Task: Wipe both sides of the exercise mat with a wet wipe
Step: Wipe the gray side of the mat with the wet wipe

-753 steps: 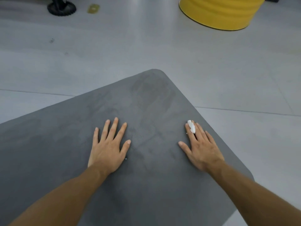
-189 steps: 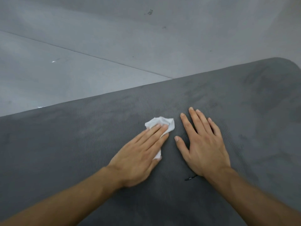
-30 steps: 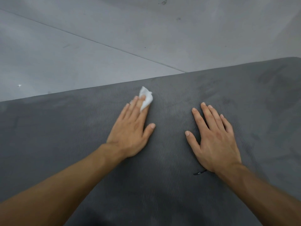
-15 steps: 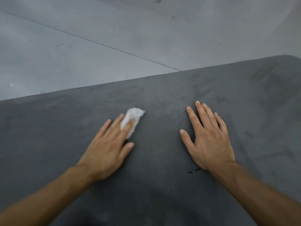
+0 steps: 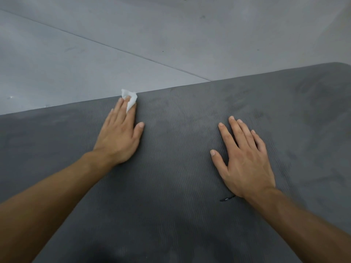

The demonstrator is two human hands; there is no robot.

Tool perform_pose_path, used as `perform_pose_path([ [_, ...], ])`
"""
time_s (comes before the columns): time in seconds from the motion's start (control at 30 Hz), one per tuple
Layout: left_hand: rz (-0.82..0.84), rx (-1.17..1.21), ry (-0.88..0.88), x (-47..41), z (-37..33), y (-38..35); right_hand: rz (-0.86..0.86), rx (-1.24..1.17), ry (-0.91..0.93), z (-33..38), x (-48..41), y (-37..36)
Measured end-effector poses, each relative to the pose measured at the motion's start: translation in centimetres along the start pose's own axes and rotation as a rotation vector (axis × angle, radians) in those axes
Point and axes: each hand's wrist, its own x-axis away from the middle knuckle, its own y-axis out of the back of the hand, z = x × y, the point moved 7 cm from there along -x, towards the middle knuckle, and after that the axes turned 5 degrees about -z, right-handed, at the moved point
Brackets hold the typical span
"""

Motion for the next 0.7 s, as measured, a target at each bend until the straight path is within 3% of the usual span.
perform_pose_path([
  [0.1,0.016,0.032,-0.027,-0.8,-4.0,-0.5,0.002,0.000,-0.002,0.0,0.0,0.0],
  [0.27,0.151,-0.044,-0.443,3.9,-13.6,-2.3,-0.013,-0.002,-0.004,0.0,0.0,0.1],
  [0.4,0.194,-0.110,-0.650,10.5,-15.3,-2.7,-0.015,-0.003,0.002,0.0,0.1,0.1],
  [0.57,0.192,-0.169,-0.727,14.9,-10.6,-1.0,-0.012,-0.002,-0.002,0.0,0.0,0.0],
  [0.7,0.163,-0.115,-0.532,12.9,-4.3,0.5,-0.009,-0.007,-0.001,-0.1,0.1,0.0],
])
